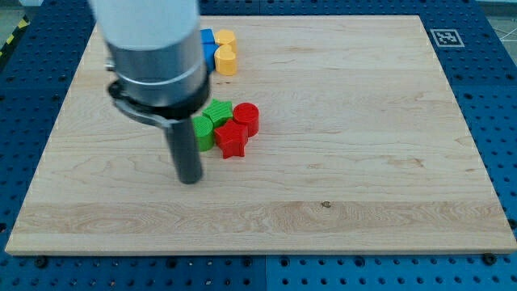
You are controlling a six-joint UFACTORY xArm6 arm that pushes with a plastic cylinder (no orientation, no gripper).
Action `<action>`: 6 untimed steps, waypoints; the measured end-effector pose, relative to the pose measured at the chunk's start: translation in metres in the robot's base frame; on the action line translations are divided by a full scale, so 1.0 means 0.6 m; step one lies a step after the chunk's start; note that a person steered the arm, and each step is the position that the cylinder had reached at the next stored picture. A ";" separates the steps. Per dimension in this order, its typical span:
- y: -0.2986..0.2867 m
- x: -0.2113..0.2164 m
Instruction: Point at the green circle
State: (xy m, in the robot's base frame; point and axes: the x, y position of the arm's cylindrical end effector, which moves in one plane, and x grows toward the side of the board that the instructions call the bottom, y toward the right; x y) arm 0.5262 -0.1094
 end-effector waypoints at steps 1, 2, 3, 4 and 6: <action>-0.076 -0.042; -0.157 -0.077; -0.214 -0.108; -0.202 -0.121; -0.078 -0.126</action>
